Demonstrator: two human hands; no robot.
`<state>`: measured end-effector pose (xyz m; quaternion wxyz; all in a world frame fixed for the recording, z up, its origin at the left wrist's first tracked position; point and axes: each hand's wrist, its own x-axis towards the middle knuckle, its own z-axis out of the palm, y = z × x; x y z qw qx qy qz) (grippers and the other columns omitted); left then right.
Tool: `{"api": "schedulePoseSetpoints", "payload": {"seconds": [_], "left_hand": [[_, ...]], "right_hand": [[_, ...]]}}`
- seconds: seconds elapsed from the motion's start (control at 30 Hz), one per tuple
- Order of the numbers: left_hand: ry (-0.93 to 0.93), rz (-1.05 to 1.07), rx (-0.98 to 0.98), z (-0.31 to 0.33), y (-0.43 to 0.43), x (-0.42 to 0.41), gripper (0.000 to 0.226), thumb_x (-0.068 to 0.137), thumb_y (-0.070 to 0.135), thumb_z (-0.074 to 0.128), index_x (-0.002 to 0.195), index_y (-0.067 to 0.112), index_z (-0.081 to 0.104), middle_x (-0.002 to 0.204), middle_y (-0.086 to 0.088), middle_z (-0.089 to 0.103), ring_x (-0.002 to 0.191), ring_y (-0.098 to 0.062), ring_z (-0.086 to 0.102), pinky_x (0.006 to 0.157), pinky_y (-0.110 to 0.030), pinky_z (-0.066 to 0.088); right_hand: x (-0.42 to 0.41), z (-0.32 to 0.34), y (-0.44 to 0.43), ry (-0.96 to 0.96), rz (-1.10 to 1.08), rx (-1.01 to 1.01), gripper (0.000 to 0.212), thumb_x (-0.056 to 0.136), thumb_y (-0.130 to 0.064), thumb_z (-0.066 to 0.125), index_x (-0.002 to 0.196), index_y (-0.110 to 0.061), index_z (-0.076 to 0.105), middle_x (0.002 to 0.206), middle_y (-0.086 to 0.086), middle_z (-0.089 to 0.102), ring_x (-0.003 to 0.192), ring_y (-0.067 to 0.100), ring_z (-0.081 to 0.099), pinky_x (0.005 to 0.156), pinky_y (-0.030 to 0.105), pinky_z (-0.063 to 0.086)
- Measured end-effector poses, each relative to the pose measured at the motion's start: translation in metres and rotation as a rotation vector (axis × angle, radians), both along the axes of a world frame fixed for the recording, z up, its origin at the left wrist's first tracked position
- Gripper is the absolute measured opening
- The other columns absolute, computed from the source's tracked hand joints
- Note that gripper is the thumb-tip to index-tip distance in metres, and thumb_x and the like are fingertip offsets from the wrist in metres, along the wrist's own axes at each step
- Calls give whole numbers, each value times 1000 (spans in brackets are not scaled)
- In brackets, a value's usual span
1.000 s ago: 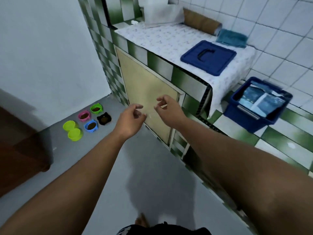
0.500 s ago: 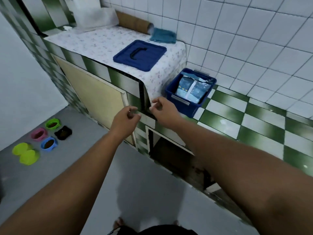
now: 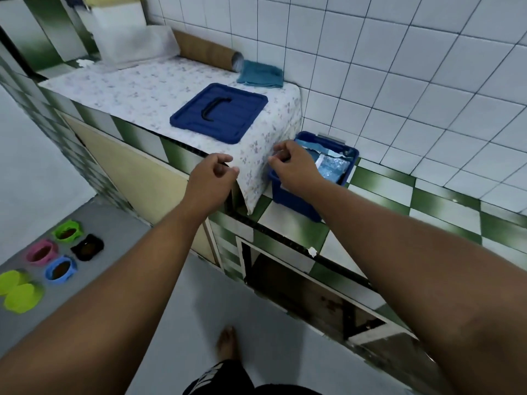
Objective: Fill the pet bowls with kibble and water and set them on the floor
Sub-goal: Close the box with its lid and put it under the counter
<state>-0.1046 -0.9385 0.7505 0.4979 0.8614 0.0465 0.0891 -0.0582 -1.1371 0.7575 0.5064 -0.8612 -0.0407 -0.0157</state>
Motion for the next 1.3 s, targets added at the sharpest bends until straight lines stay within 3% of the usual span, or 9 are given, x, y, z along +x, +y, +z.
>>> {"api": "schedulePoseSetpoints", "payload": {"seconds": [0.13, 0.23, 0.37, 0.67, 0.83, 1.0, 1.17, 1.23, 1.3], "left_hand": [[-30, -68, 24, 11, 17, 51, 29, 97, 35, 65, 124, 24, 64, 92, 6, 64, 88, -10, 62, 78, -28, 50], [-33, -93, 51, 16, 33, 82, 29, 97, 35, 65, 124, 23, 64, 91, 7, 64, 89, -11, 63, 82, -31, 53], [-40, -87, 84, 22, 56, 117, 28, 98, 34, 64, 124, 22, 64, 88, 11, 61, 83, -1, 59, 73, -21, 47], [-15, 65, 144, 20, 102, 170, 32, 96, 32, 67, 126, 21, 63, 102, 3, 64, 90, -10, 61, 80, -24, 47], [23, 185, 275, 18, 123, 192, 38, 92, 34, 70, 125, 17, 64, 110, 0, 65, 95, -15, 62, 80, -27, 46], [130, 257, 333, 13, 131, 202, 58, 85, 42, 72, 135, 16, 61, 129, -14, 61, 119, -31, 57, 103, -43, 49], [162, 253, 309, 17, 126, 210, 45, 91, 35, 70, 129, 11, 66, 122, -8, 69, 109, -23, 63, 92, -28, 47], [160, 266, 293, 19, 123, 211, 49, 93, 34, 71, 134, 9, 63, 128, -7, 67, 112, -23, 62, 89, -24, 41], [147, 258, 280, 22, 117, 211, 43, 93, 31, 71, 130, 8, 66, 115, -5, 67, 99, -18, 61, 83, -24, 41]], "right_hand": [[41, 10, 17, -20, -75, -11, 30, 94, -33, 63, 121, -19, 58, 102, -1, 63, 93, 16, 61, 85, 35, 54], [68, 11, 30, 1, -130, -3, 31, 94, -34, 63, 122, -19, 58, 103, -2, 62, 84, 14, 60, 73, 29, 53], [99, 9, 40, 21, -165, 25, 30, 95, -33, 62, 121, -19, 58, 101, -2, 60, 73, 11, 56, 58, 22, 45], [200, 6, 49, 39, -222, -83, 29, 93, -30, 66, 116, -16, 58, 85, -7, 56, 78, 14, 58, 65, 24, 47], [251, 8, 56, 57, -237, -196, 38, 85, -24, 70, 118, -10, 58, 110, 8, 63, 96, 24, 63, 80, 36, 57], [284, 12, 70, 96, -199, -378, 61, 81, -22, 68, 137, -8, 47, 137, 14, 45, 121, 31, 51, 81, 30, 44], [295, 10, 81, 186, -188, -412, 56, 76, -18, 59, 131, -11, 49, 129, 13, 51, 123, 34, 45, 88, 35, 45], [295, 10, 79, 216, -210, -341, 60, 79, -16, 61, 137, -12, 47, 132, 12, 49, 128, 32, 40, 97, 38, 45], [293, 12, 75, 242, -240, -223, 58, 77, -17, 66, 132, -13, 49, 125, 10, 52, 123, 31, 45, 98, 41, 49]]}}
